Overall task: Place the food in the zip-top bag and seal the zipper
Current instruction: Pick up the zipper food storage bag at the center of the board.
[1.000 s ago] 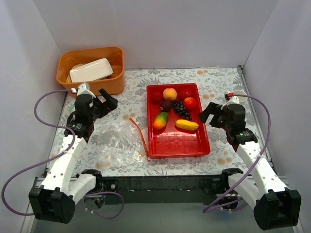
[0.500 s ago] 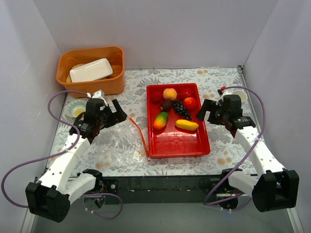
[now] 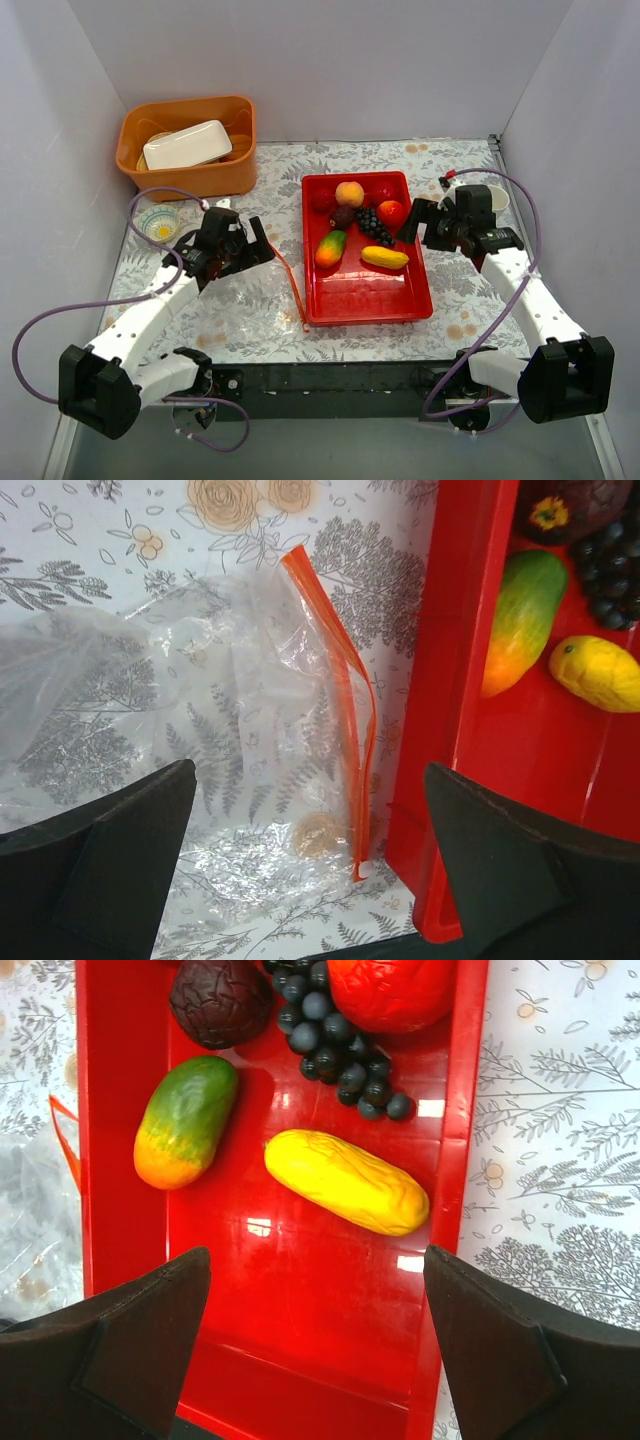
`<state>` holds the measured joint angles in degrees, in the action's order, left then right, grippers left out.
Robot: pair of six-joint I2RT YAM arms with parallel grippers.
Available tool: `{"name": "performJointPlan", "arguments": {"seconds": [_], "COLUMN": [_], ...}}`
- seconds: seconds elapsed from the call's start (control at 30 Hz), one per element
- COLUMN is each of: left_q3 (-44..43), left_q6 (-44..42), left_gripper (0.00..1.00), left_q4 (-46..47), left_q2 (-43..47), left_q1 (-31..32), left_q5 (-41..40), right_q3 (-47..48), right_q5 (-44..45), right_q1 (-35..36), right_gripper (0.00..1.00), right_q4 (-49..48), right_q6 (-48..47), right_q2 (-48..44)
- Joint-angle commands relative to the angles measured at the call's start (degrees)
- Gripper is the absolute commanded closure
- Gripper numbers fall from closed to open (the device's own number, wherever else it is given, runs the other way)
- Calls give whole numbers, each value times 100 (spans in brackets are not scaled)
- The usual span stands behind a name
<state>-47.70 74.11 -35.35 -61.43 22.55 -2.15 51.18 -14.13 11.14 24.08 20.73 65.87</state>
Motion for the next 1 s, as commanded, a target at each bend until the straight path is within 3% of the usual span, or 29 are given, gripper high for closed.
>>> {"name": "performJointPlan", "arguments": {"seconds": [0.0,0.2,0.6,0.8,0.97], "left_q3": [-204,-705,-767,-662,-801], "left_q6": [332,868,1317,1300,1238], "left_gripper": [2,2,2,2,2], "left_q4": [-33,-490,-446,-631,-779], "left_q2": [-386,-1230,-1881,-1531,-478], "left_q1": [399,1023,1270,1191,797], "left_q5": [-390,-1251,-1480,-1955,-2201], "right_q3": [296,332,437,639,1190], "right_q5": [-187,-116,-63,-440,-731], "right_q1": [117,231,310,450,1319], "right_gripper": [7,8,8,9,12], "right_q4": [62,124,238,282,19], "right_q6": [-43,19,45,-60,-78], "right_q2": [23,76,84,84,356]}}
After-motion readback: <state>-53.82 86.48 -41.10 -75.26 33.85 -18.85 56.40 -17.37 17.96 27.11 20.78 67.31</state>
